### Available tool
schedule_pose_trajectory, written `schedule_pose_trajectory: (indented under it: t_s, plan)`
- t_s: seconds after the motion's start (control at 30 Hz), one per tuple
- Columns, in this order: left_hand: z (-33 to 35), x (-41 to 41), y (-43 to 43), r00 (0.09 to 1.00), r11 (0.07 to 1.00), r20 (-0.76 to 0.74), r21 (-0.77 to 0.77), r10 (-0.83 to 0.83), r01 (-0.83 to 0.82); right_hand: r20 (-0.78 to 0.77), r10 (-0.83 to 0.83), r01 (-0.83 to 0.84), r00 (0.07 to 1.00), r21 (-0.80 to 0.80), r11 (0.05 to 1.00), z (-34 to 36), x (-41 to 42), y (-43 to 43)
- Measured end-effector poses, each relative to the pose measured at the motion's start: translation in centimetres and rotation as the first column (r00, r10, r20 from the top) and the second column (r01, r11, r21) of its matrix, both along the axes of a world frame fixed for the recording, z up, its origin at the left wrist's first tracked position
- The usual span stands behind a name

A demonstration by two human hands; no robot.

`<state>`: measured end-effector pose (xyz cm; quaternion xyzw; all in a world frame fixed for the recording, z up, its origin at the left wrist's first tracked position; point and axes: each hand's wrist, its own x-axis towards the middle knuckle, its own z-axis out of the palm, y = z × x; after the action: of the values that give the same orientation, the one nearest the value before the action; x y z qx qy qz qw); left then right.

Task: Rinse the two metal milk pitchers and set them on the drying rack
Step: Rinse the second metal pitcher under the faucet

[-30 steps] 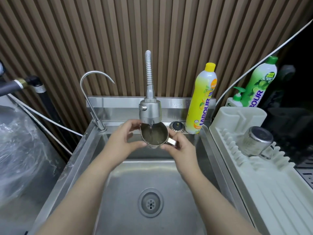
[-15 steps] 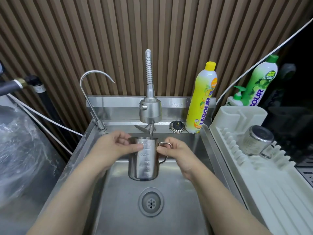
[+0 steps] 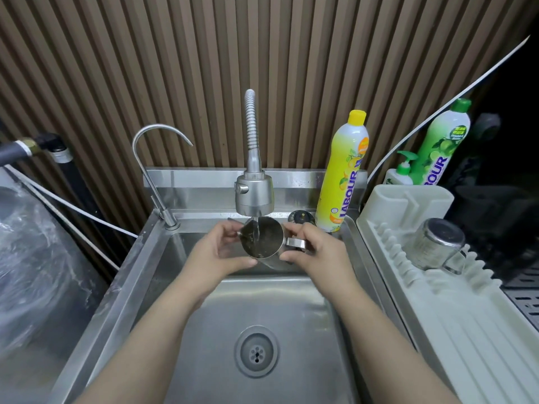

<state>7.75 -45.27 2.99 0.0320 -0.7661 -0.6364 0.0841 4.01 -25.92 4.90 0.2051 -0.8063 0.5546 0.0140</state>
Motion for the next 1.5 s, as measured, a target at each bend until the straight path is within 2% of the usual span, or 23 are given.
schedule_pose_trajectory:
  t_s: [0.1, 0.2, 0.27, 0.33, 0.4, 0.47, 0.57, 0.7, 0.8, 0.9, 0.93, 1.0, 1.07, 1.17, 1.23, 1.37, 1.5]
  plan:
    - [2.0, -0.4, -1.6, 0.999, 0.968, -0.051, -0.251, -0.017, 0.003, 0.125, 0.0, 0.039, 0.992, -0.306, 0.951, -2.5, 0.2, -1.9]
    - [4.0, -0.2, -2.4, 0.996, 0.88, -0.075, -0.475, -0.047, 0.006, 0.256, 0.113, 0.053, 0.96, -0.565, 0.823, -4.3, 0.4, -4.0]
    - [4.9, 0.2, -2.5, 0.995, 0.822, -0.089, -0.57, -0.051, -0.009, 0.276, 0.219, 0.027, 0.936, -0.677, 0.736, -5.1, 0.6, -4.8]
    - [5.4, 0.6, -2.5, 0.996, 0.814, -0.083, -0.58, -0.031, -0.023, 0.293, 0.312, -0.005, 0.904, -0.721, 0.693, -5.6, 0.6, -4.9]
    - [5.5, 0.9, -2.5, 0.998, 0.837, -0.055, -0.546, 0.011, -0.04, 0.337, 0.366, -0.023, 0.868, -0.708, 0.706, -5.8, 0.5, -4.6]
    - [5.1, 1.2, -2.4, 0.996, 0.879, -0.003, -0.47, 0.089, -0.08, 0.404, 0.395, -0.046, 0.825, -0.649, 0.759, -5.5, 0.2, -3.9]
    - [3.7, 1.6, -1.8, 0.98, 0.955, 0.116, -0.267, 0.162, -0.126, 0.479, 0.387, -0.114, 0.788, -0.504, 0.856, -4.5, -0.6, -2.7]
    - [1.2, 2.4, -0.8, 0.961, 0.993, 0.249, -0.011, 0.12, -0.121, 0.517, 0.33, -0.22, 0.79, -0.264, 0.939, -1.9, -1.8, -0.6]
    - [-0.4, 2.7, 0.0, 0.949, 0.991, 0.311, 0.105, 0.04, -0.077, 0.477, 0.281, -0.269, 0.833, -0.096, 0.958, -0.2, -2.5, 0.3]
    - [-1.0, 2.3, 0.9, 0.962, 0.985, 0.273, 0.164, 0.005, -0.052, 0.309, 0.173, -0.226, 0.935, 0.146, 0.963, 0.9, -2.8, 1.1]
    - [-0.8, 2.0, 1.1, 0.97, 0.985, 0.244, 0.166, -0.001, -0.041, 0.268, 0.158, -0.206, 0.95, 0.16, 0.965, 0.9, -2.7, 1.3]
    - [-0.4, 1.5, 1.4, 0.985, 0.989, 0.175, 0.145, 0.009, -0.035, 0.234, 0.159, -0.176, 0.959, 0.053, 0.983, 0.4, -2.5, 1.4]
    - [0.1, 1.1, 1.2, 0.995, 0.991, 0.093, 0.123, 0.041, -0.052, 0.236, 0.157, -0.128, 0.959, -0.131, 0.983, -0.5, -2.0, 1.1]
    - [0.7, 1.1, 0.5, 0.998, 0.991, -0.004, 0.117, 0.061, -0.06, 0.247, 0.184, -0.07, 0.951, -0.407, 0.911, -1.9, -1.3, 0.0]
    - [0.7, 1.3, 0.0, 0.999, 0.991, -0.018, 0.125, 0.04, -0.038, 0.253, 0.221, -0.059, 0.942, -0.522, 0.851, -2.5, -0.9, -0.8]
    - [-0.1, 2.4, -0.7, 1.0, 0.984, -0.02, 0.179, 0.009, -0.006, 0.236, 0.271, -0.086, 0.933, -0.587, 0.805, -3.0, -0.1, -1.7]
    - [-2.8, 3.4, -0.6, 1.0, 0.981, 0.02, 0.192, 0.009, -0.013, 0.288, 0.266, -0.072, 0.92, -0.543, 0.837, -5.2, 0.7, -1.6]
